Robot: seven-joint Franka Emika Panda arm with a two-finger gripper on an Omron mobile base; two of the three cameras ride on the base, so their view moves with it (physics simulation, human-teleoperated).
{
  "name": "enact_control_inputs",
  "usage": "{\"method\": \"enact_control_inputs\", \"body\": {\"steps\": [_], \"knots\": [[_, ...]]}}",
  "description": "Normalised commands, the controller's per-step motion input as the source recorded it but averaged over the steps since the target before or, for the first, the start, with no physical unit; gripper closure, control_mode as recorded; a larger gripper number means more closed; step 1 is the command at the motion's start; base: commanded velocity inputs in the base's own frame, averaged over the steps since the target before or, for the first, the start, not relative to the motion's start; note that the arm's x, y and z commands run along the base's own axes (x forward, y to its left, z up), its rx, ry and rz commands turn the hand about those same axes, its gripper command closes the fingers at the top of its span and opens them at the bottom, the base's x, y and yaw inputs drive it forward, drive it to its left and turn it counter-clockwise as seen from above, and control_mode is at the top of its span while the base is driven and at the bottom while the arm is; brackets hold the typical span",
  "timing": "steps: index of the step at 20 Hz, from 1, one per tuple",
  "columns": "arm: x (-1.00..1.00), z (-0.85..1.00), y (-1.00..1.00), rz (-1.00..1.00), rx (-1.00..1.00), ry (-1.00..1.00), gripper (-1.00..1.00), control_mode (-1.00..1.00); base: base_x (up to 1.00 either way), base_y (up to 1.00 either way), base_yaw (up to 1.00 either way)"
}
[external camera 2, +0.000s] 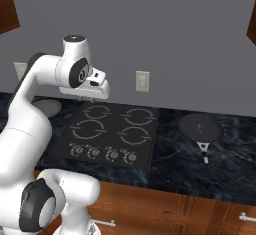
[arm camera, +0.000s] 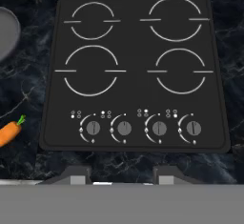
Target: Place both pans onto different burners. Then place the carrot and the chicken drumstick on different pans.
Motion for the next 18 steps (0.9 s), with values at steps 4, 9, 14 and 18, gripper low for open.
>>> {"method": "enact_control_inputs", "body": {"steps": [4,9,14,18], "knots": [[0.00,-0.07,-0.03,0.00,0.00,0.00,-1.00,-1.00,0.00,0.00,0.00],[0.00,-0.13,-0.46,0.00,0.00,0.00,-1.00,-1.00,0.00,0.00,0.00],[0.00,-0.25,-0.65,0.00,0.00,0.00,-1.00,-1.00,0.00,0.00,0.00],[0.00,-0.26,-0.64,0.00,0.00,0.00,-1.00,-1.00,0.00,0.00,0.00]]}}
